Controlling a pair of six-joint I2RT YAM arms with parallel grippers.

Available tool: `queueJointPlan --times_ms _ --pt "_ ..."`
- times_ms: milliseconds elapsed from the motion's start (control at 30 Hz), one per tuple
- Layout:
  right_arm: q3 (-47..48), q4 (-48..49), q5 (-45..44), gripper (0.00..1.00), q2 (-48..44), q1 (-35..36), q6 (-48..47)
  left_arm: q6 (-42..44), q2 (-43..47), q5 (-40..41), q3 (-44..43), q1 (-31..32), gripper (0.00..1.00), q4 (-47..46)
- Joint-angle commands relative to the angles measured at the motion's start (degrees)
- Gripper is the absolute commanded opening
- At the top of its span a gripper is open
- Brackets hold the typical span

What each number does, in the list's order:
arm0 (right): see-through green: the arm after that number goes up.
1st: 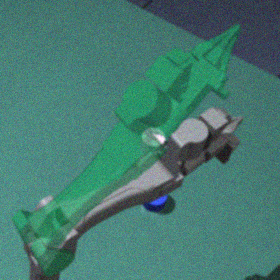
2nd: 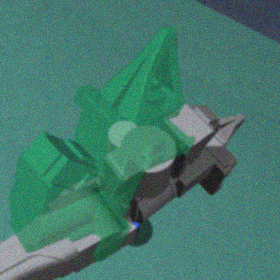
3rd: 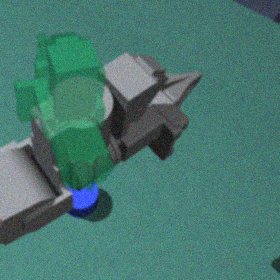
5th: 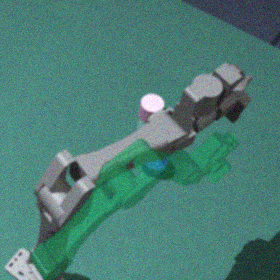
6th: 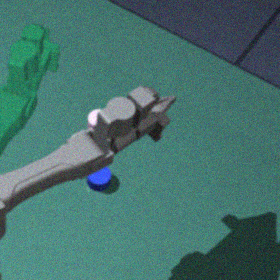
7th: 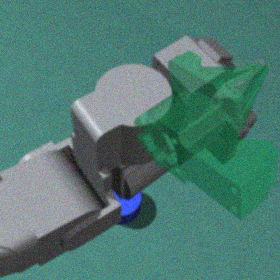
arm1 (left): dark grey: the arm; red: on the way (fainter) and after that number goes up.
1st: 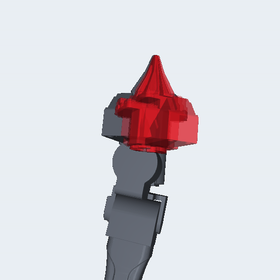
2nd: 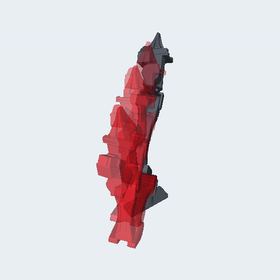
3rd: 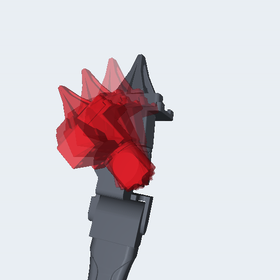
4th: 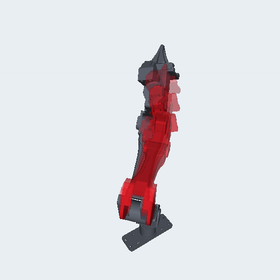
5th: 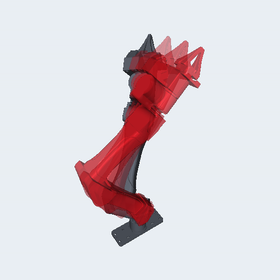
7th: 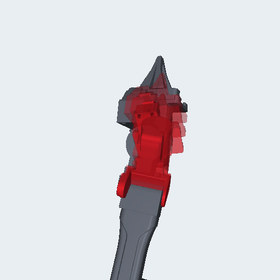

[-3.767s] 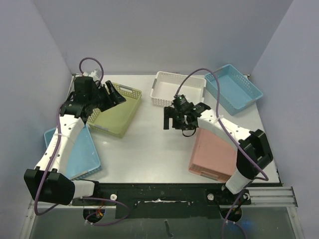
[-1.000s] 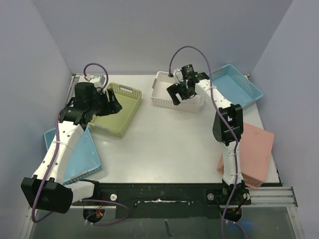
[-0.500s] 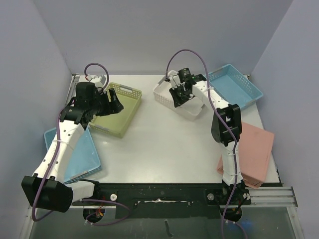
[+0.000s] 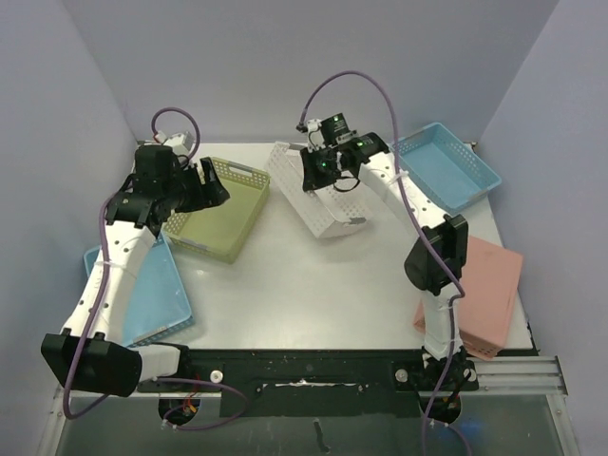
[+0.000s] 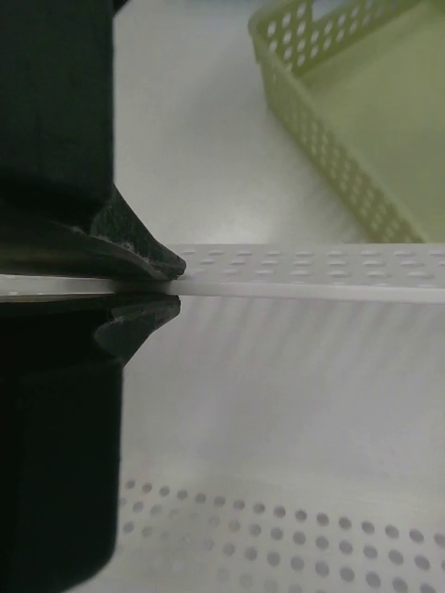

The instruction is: Turn the large container upside down

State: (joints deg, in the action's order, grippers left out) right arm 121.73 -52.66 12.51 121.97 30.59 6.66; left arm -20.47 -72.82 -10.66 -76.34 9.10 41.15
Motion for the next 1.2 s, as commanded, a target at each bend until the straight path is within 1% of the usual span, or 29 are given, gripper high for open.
queueJointPlan --times_ms 0,33,100,133,200,233,333,400,500,667,800,933,1000,1033,1067,1167 --pt "0.93 4.59 5.49 0.0 -9.38 -1.36 15.29 0.78 0.86 1.44 -5.41 -3.3 0.68 2.12" --pt "0.85 4.39 5.84 0.0 -10.15 -1.55 17.32 0.54 0.91 1.32 -6.5 -4.05 0.68 2.81" --pt "-2.27 7.62 10.46 0.0 -12.79 -2.02 20.88 -0.18 0.86 1.01 -8.54 -4.52 0.68 3.63" --pt "-5.08 11.57 13.21 0.0 -14.89 -2.1 23.41 -0.65 0.79 0.65 -9.23 -4.53 0.68 3.67" --pt "-13.92 22.18 20.07 0.0 -19.46 -2.21 29.73 -1.49 0.55 -0.18 -10.07 -4.53 0.68 3.37" --pt "-19.95 29.65 22.07 0.0 -21.53 -2.34 33.42 -1.77 0.45 -0.52 -10.13 -4.58 0.68 3.09" --pt "-30.8 44.05 25.7 0.0 -25.02 -3.08 47.41 -1.99 0.23 -0.61 -9.69 -4.7 0.67 2.11" --pt "-35.47 52.44 27.82 0.0 -25.38 -3.1 53.75 -1.74 0.22 -0.77 -9.25 -4.8 0.67 1.77" --pt "-39.8 59.77 30.27 0.0 -25.25 -3.08 59.0 -1.46 0.35 -1.03 -8.78 -4.8 0.67 1.57" --pt "-47.78 64.06 30.66 0.0 -26.99 -5.94 62.19 -0.82 0.43 -1.05 -8.42 -4.8 0.67 1.57" --pt "-57.81 68.48 32.36 0.0 -29.76 -10.31 64.9 0.1 0.65 -0.26 -8.48 -4.8 0.67 2.07" --pt "-65.17 68.16 33.9 0.0 -31.87 -14.04 63.14 0.5 0.49 -0.29 -8.41 -4.8 0.67 2.34" --pt "-66.99 65.23 35.03 0.0 -32.56 -16.37 60.71 0.68 0.4 -0.79 -8.92 -4.8 0.67 2.52" --pt "-67.68 63.19 35.07 0.05 -33.03 -17.55 58.91 0.71 0.47 -0.96 -9.12 -4.8 0.67 2.49" --pt "-68.01 60.14 34.7 0.15 -33.56 -18.9 56.61 0.77 0.5 -1.08 -9.29 -4.8 0.67 2.49" --pt "-67.73 48.81 31.42 0.5 -35.2 -22.65 48.16 0.63 0.4 -1.56 -9.36 -4.8 0.67 2.51"
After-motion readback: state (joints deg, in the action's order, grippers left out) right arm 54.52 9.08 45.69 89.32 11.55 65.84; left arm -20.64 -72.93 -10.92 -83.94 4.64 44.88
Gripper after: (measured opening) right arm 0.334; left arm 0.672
